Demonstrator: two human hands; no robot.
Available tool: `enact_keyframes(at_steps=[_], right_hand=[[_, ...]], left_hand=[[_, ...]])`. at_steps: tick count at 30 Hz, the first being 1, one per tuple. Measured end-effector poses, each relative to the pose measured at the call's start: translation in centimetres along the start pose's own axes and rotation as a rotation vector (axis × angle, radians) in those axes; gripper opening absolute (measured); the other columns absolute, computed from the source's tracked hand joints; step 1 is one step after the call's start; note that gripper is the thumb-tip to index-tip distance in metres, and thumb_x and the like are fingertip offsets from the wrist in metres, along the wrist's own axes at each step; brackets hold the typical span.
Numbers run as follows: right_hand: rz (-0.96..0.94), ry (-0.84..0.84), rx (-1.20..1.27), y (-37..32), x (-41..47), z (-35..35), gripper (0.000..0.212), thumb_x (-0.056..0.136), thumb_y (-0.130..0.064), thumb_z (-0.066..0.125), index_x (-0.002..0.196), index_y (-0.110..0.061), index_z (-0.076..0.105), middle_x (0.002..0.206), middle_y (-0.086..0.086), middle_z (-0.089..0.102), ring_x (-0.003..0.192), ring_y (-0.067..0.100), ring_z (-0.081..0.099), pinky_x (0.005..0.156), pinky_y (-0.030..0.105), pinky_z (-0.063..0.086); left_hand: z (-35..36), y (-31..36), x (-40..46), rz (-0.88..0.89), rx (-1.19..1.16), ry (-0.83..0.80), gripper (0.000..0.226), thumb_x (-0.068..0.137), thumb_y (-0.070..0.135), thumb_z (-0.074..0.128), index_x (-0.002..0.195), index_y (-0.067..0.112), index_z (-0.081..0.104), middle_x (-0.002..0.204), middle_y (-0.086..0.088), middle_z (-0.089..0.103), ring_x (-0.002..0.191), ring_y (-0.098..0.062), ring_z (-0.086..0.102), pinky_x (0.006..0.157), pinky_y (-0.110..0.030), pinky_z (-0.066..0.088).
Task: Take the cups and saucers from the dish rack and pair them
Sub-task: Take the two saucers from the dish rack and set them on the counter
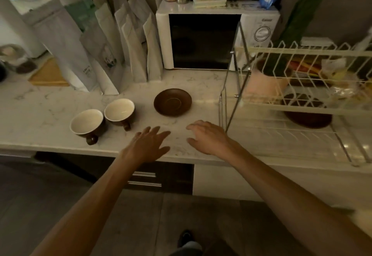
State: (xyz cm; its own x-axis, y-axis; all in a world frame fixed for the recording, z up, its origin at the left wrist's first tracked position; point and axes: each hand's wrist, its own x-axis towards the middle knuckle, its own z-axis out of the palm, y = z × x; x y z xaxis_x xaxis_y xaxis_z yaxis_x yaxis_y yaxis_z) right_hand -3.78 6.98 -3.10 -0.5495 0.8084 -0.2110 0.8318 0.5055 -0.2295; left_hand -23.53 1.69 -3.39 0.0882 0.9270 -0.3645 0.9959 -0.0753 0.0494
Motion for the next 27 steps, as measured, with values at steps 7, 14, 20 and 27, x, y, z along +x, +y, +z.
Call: enact_keyframes(at_steps=[7,14,20,27], right_hand=[[-0.081,-0.12,-0.034,1.2,-7.6,-2.2,0.055,0.096,-0.048,0.048,0.146,-0.025,0.04,0.143,0.006,0.052,0.127,0.025,0.051,0.093,0.039,0.045],[0.023,-0.194,-0.093,7.0,-14.0,-3.6,0.057,0.095,-0.05,0.049,0.148,-0.032,0.036,0.143,0.005,0.051,0.125,0.026,0.051,0.094,0.04,0.047],[0.212,-0.116,-0.126,13.7,-17.8,-5.7,0.057,0.096,-0.052,0.048,0.147,-0.031,0.035,0.149,0.005,0.046,0.131,0.028,0.048,0.098,0.043,0.043],[0.387,0.208,-0.084,18.5,-19.0,-5.8,0.066,0.095,-0.044,0.051,0.151,-0.023,0.024,0.154,0.013,0.032,0.137,0.037,0.036,0.107,0.05,0.039]], left_hand=[[0.0,6.7,-4.0,0.042,-0.053,-0.103,0.062,0.094,0.05,0.047,0.149,0.036,0.023,0.156,0.003,0.032,0.139,-0.021,0.035,0.111,-0.041,0.032],[-0.6,14.7,-5.1,0.222,-0.086,-0.151,0.059,0.095,0.049,0.047,0.149,0.035,0.026,0.149,0.003,0.042,0.131,-0.017,0.045,0.108,-0.039,0.039],[-2.8,22.4,-3.3,0.354,0.03,-0.103,0.062,0.097,0.051,0.041,0.152,0.032,0.019,0.156,0.0,0.031,0.14,-0.021,0.034,0.113,-0.039,0.031],[-4.0,28.2,1.2,0.382,0.124,0.188,0.064,0.097,0.051,0.037,0.153,0.03,0.015,0.159,-0.006,0.025,0.143,-0.029,0.026,0.113,-0.047,0.028]])
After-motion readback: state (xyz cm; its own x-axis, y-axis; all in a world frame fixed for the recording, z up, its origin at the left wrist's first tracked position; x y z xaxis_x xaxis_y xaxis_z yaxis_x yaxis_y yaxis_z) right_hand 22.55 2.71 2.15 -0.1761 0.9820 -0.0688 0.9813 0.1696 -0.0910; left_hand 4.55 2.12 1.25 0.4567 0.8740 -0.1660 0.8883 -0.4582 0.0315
